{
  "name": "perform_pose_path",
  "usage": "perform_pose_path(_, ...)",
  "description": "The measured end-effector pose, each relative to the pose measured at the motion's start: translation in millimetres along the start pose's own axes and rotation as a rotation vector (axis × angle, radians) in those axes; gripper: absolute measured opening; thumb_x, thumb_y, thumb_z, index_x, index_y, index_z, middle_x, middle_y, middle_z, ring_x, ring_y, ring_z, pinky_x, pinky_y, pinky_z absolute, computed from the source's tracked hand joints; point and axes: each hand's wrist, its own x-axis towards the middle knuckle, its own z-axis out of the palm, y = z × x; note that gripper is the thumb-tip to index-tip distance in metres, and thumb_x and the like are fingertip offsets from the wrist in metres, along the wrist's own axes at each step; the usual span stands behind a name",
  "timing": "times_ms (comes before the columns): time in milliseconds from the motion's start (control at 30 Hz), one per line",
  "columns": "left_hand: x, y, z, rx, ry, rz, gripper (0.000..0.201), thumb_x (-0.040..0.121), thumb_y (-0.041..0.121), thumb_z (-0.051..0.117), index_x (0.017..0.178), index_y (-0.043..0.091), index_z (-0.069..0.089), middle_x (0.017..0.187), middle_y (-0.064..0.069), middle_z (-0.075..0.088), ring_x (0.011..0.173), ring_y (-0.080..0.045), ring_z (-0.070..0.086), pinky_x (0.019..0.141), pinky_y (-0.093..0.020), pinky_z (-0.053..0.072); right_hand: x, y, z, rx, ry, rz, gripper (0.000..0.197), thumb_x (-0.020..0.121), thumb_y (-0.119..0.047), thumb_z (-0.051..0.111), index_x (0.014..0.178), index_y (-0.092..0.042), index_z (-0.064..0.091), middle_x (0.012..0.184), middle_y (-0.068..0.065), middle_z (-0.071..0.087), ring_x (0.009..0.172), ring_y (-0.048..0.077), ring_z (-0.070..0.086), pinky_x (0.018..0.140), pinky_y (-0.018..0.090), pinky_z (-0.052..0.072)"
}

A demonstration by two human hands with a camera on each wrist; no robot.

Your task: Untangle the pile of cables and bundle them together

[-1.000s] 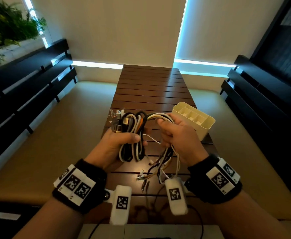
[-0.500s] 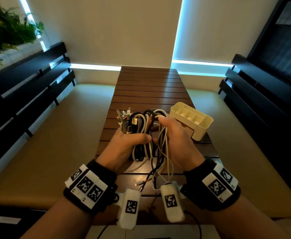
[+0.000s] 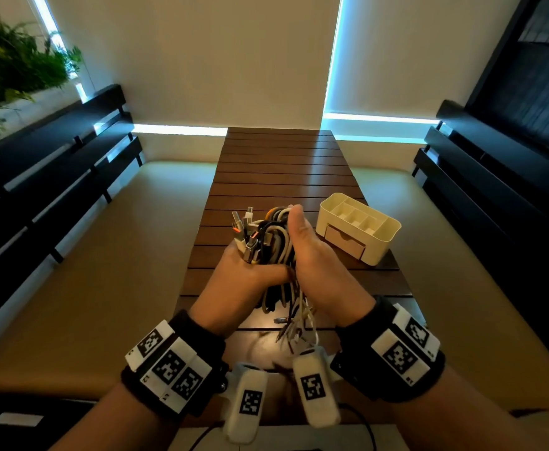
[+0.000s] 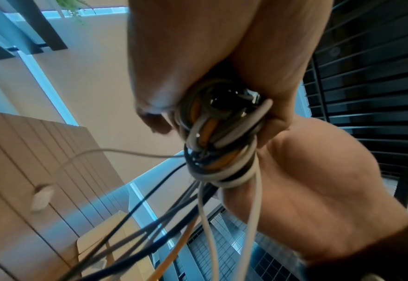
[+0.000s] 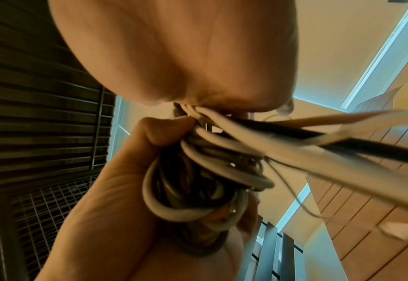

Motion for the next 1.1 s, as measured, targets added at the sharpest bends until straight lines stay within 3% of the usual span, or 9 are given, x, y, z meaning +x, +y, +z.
perform_pose_path(233, 0.9, 5.5, 7.6, -0.019, 0.003, 0.102, 0.025, 0.078, -0.017, 0.066, 0.097, -0.002, 0.064, 0.078, -0.008, 0.071, 0.072, -0.022, 0.071, 0.064, -0.029, 0.055, 5.7, 4.9, -3.3, 0.074, -0.018, -0.034, 0.109, 0.063, -0.102, 0.017, 0.153, -0.042, 0.019, 0.161, -0.006, 0.027, 0.15, 0.018, 0.022, 0.12, 0.056, 0.018)
perform_pose_path(400, -0.5, -2.6, 12.3, -0.143, 0.065, 0.1, 0.02, 0.08, -0.017, 0.063, 0.098, -0.008, 0.062, 0.084, -0.03, 0.065, 0.073, -0.039, 0.068, 0.063, -0.043, 0.057, 9.5, 2.2, -2.8, -0.124, -0.072, -0.054, 0.106, 0.067, -0.099, 0.003, 0.149, -0.038, 0.035, 0.164, -0.002, 0.019, 0.153, 0.015, 0.005, 0.118, 0.065, 0.002)
perform_pose_path(500, -0.8, -6.3, 14.8, -0.206, 0.092, 0.074, 0.021, 0.081, -0.017, 0.06, 0.099, -0.007, 0.062, 0.084, -0.025, 0.066, 0.075, -0.035, 0.069, 0.062, -0.039, 0.055, -0.5, -5.1, -1.3, -0.069, -0.126, -0.049, 0.107, 0.067, -0.1, 0.014, 0.15, -0.034, 0.032, 0.161, -0.001, 0.027, 0.152, 0.015, 0.015, 0.119, 0.061, 0.015)
perform_pose_path(567, -0.1, -7.8, 14.3, -0.235, 0.104, 0.063, 0.022, 0.082, -0.014, 0.061, 0.098, 0.001, 0.065, 0.085, -0.019, 0.068, 0.081, -0.032, 0.07, 0.066, -0.04, 0.056, -8.6, -6.0, -2.6, 0.071, -0.175, -0.097, 0.094, 0.077, -0.09, 0.029, 0.147, -0.027, 0.037, 0.145, 0.006, 0.049, 0.139, 0.02, 0.043, 0.112, 0.055, 0.037)
perform_pose_path(633, 0.5, -8.4, 9.6, -0.271, 0.121, 0.05, 0.023, 0.083, -0.006, 0.065, 0.104, 0.001, 0.066, 0.093, -0.019, 0.069, 0.09, -0.035, 0.069, 0.072, -0.043, 0.057, -15.5, -5.3, -3.0, 0.13, -0.213, -0.155, 0.066, 0.09, -0.064, 0.048, 0.142, -0.024, 0.041, 0.129, 0.005, 0.062, 0.124, 0.017, 0.058, 0.105, 0.043, 0.047)
perform_pose_path(733, 3.5, -6.4, -2.6, -0.407, 0.213, -0.036, 0.04, 0.074, 0.002, 0.068, 0.112, -0.009, 0.06, 0.094, -0.023, 0.065, 0.085, -0.036, 0.067, 0.072, -0.044, 0.056, -19.2, 6.8, -4.2, 0.046, -0.322, -0.131, 0.064, 0.086, -0.021, 0.074, 0.14, -0.031, 0.041, 0.124, -0.008, 0.064, 0.12, 0.01, 0.06, 0.104, 0.038, 0.049)
perform_pose_path(900, 5.9, -7.6, -12.8, -0.495, 0.28, -0.144, 0.034, 0.071, 0.007, 0.071, 0.102, -0.005, 0.062, 0.077, -0.017, 0.061, 0.066, -0.024, 0.064, 0.062, -0.037, 0.056, -20.3, 26.8, 3.5, -0.276, -0.232, -0.076, 0.016, 0.087, -0.016, 0.071, 0.092, -0.03, 0.066, 0.08, -0.009, 0.067, 0.074, 0.008, 0.064, 0.078, 0.04, 0.055)
perform_pose_path(1000, 1.9, -10.0, -16.2, -0.508, 0.261, -0.176, 0.02, 0.072, 0.005, 0.072, 0.09, 0.001, 0.066, 0.073, -0.011, 0.064, 0.066, -0.021, 0.065, 0.061, -0.035, 0.056, -18.1, 18.1, -2.2, -0.317, -0.357, -0.019, 0.027, 0.084, -0.024, 0.076, 0.098, -0.041, 0.061, 0.086, -0.02, 0.067, 0.08, -0.005, 0.063, 0.079, 0.025, 0.048)
perform_pose_path(1100, -0.6, -7.0, -21.9, -0.473, 0.25, -0.139, 0.029, 0.072, 0.006, 0.072, 0.098, -0.003, 0.063, 0.075, -0.011, 0.063, 0.065, -0.021, 0.065, 0.058, -0.034, 0.056, -15.9, 11.0, -18.0, -0.324, -0.425, -0.005, 0.074, 0.071, -0.044, 0.083, 0.135, -0.043, 0.045, 0.116, -0.027, 0.06, 0.108, -0.006, 0.058, 0.096, 0.027, 0.047)
